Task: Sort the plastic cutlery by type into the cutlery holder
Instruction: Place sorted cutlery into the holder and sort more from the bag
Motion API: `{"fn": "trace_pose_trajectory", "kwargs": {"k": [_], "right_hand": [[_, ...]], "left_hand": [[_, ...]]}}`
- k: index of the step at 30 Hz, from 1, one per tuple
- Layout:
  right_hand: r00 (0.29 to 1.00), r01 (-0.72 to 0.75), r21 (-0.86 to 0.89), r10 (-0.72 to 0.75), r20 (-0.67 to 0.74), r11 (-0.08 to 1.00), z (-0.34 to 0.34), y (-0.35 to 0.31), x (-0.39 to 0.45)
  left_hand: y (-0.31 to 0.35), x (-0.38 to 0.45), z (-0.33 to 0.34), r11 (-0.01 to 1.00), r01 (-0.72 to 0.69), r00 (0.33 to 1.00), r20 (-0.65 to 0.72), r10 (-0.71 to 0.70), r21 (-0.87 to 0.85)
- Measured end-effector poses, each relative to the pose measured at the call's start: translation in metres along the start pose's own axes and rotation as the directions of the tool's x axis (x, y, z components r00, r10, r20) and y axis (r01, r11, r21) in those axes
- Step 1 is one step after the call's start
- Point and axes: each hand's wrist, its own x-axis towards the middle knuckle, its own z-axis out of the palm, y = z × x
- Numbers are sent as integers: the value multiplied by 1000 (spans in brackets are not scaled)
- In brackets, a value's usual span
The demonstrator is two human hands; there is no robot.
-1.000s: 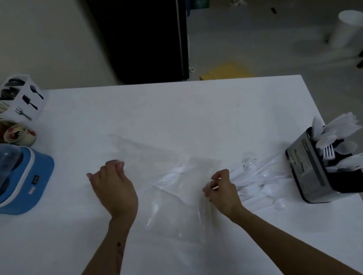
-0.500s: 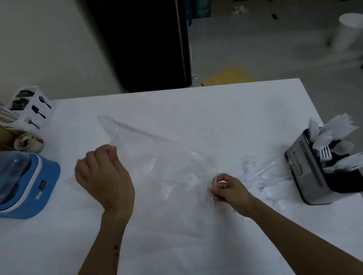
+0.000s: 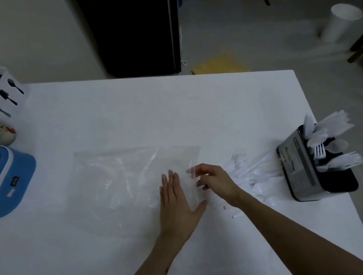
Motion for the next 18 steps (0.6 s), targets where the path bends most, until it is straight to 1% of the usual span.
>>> {"fn": "trace_pose_trajectory", "kwargs": {"k": [2, 4, 6, 7, 8, 10, 13, 16, 18], "right_hand": [[992, 112, -244, -123, -31, 963, -2, 6, 6], [968, 199, -468, -247, -42, 861, -3, 14, 15], [950, 253, -651, -312, 26, 715, 1, 21, 26], [946, 260, -732, -319, 61, 629, 4, 24, 29], [944, 254, -790, -319, 79, 557, 9, 27, 32], [944, 243, -852, -316, 97, 464, 18, 29, 37], [930, 260, -890, -345, 127, 375, 27, 25, 45], [882, 336, -915, -415, 223, 223, 28, 24, 52], [858, 375, -917, -425, 288, 137, 26, 25, 54]], "left_hand": [[0, 4, 3, 993, 60, 998, -30, -63, -97], [0, 3, 1, 979, 77, 995, -52, -89, -188], [3, 2, -4, 943, 97, 992, -47, -117, -317], [5, 1, -7, 907, 127, 988, -29, -152, -403], [6, 2, -10, 880, 148, 984, -23, -177, -451], [5, 3, -11, 885, 153, 980, -49, -194, -439], [2, 6, -8, 893, 168, 978, -43, -204, -417], [-1, 9, -6, 878, 181, 975, -32, -218, -443], [-3, 9, -5, 864, 210, 968, -28, -250, -459]]}}
